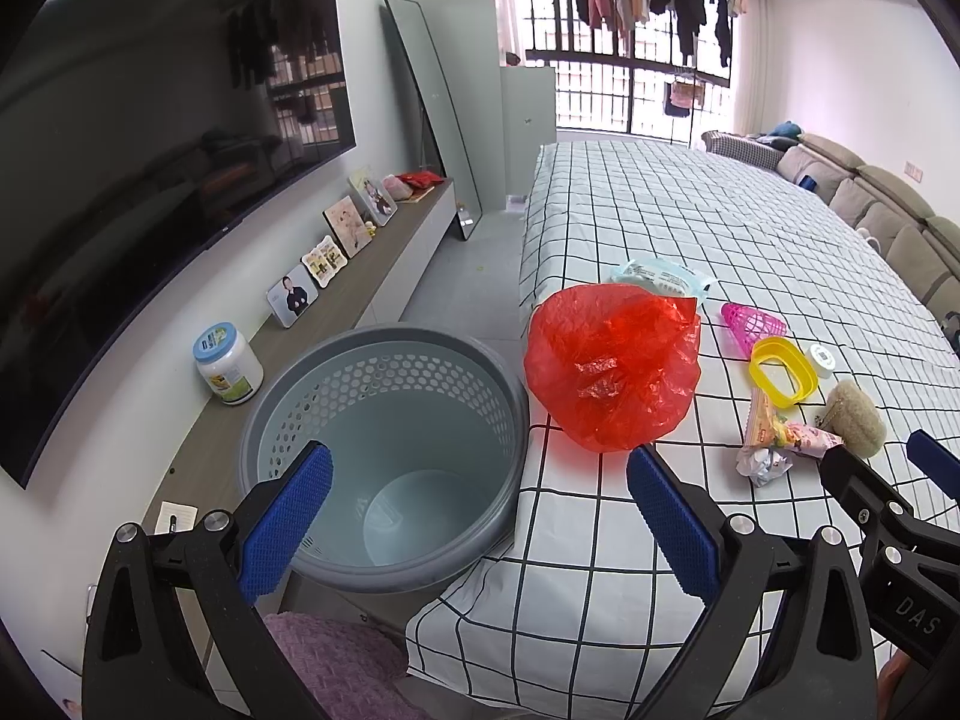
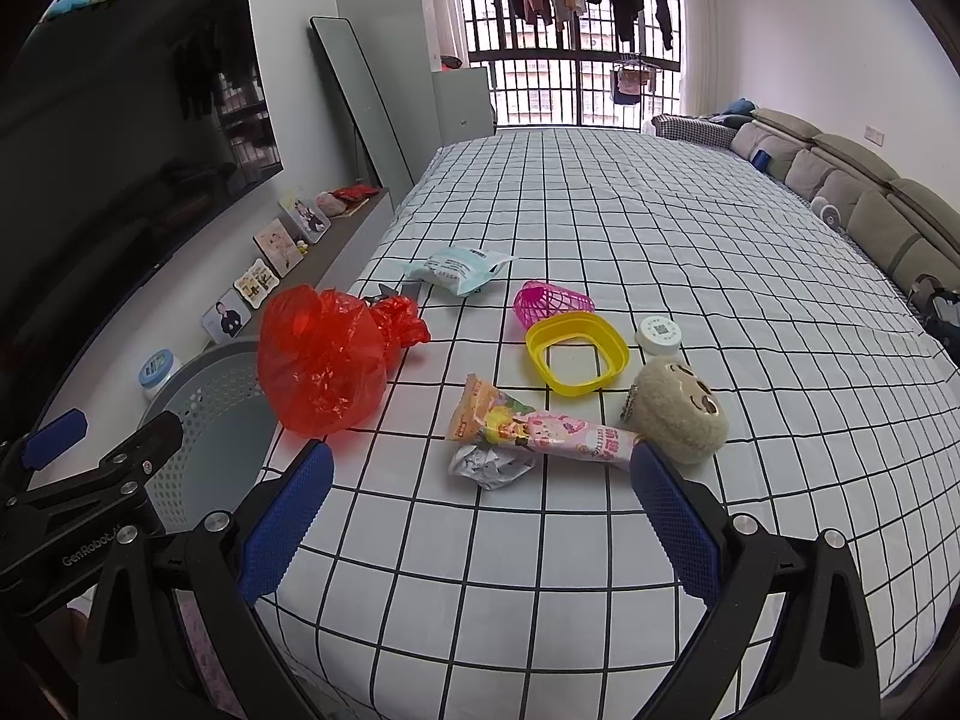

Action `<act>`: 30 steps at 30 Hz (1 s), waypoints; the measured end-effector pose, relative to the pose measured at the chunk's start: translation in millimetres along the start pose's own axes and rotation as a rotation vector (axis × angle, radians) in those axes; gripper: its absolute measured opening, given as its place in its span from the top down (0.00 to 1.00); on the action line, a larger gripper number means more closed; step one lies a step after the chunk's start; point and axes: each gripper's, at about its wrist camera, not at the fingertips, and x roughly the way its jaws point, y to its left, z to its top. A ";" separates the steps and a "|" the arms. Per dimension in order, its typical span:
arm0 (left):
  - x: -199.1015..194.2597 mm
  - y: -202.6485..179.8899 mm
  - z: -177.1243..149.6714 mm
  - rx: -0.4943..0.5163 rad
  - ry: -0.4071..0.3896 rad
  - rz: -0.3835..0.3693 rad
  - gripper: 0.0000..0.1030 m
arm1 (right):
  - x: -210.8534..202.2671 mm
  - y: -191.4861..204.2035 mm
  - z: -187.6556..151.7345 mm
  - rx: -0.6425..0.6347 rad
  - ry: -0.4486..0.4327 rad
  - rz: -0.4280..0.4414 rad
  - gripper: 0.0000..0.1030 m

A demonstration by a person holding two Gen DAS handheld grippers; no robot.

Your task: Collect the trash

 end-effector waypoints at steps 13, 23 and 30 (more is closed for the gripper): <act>1.5 4.6 0.5 0.001 0.009 0.002 0.06 | 1.7 -1.2 -1.1 0.003 0.005 0.000 0.08; 4.2 5.0 -0.8 0.003 0.014 0.002 0.06 | 4.1 -2.9 -2.3 0.004 0.010 0.003 0.08; 7.7 2.3 -2.1 0.002 0.018 0.004 0.06 | 5.4 -3.5 -2.5 0.003 0.013 0.004 0.08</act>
